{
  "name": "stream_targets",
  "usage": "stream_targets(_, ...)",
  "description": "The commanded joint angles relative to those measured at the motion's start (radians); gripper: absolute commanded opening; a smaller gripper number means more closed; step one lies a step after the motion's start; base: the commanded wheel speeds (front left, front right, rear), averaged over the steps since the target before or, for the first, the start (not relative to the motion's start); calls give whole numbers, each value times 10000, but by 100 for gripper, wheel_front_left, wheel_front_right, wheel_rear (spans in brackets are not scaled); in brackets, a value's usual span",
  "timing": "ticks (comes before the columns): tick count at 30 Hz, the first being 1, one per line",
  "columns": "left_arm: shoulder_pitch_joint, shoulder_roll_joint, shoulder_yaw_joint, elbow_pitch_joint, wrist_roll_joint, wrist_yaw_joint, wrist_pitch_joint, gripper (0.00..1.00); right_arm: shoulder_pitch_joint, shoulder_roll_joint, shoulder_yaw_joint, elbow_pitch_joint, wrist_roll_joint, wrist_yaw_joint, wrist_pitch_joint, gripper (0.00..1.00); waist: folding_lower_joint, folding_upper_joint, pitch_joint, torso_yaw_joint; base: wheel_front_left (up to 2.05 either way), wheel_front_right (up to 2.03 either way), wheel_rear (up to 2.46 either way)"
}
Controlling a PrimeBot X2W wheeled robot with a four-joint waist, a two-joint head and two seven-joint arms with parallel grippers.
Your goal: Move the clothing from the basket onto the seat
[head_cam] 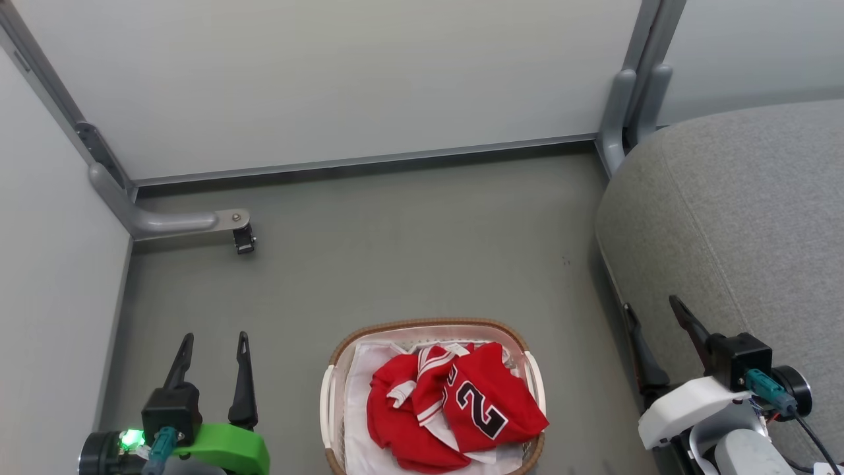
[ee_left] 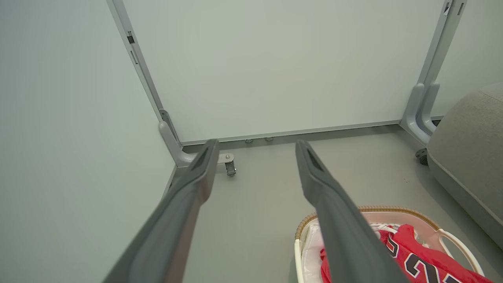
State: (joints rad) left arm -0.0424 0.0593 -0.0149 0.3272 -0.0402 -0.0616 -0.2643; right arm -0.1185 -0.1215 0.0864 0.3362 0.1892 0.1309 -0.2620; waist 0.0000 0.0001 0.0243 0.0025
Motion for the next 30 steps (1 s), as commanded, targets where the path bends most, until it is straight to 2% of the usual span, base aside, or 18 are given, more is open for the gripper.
stream_targets(1, 70, 11, 22, -2, 94, -38, -5, 100, -124, -10, -17, -54, 35, -3, -44, 100, 0, -1, 36, -13, 0, 0, 0)
stream_targets(21, -514, -72, -279, 117, -7, -155, -5, 100, -713, -11, 39, -699, 246, -3, -44, 100, 0, -1, 1064, -338, 0, 0, 0)
stream_targets(30, -792, -76, -700, 305, -236, -100, -3, 100, -1092, -32, 29, -1081, 321, -3, -44, 100, 0, -1, 1568, -557, 0, 0, 0)
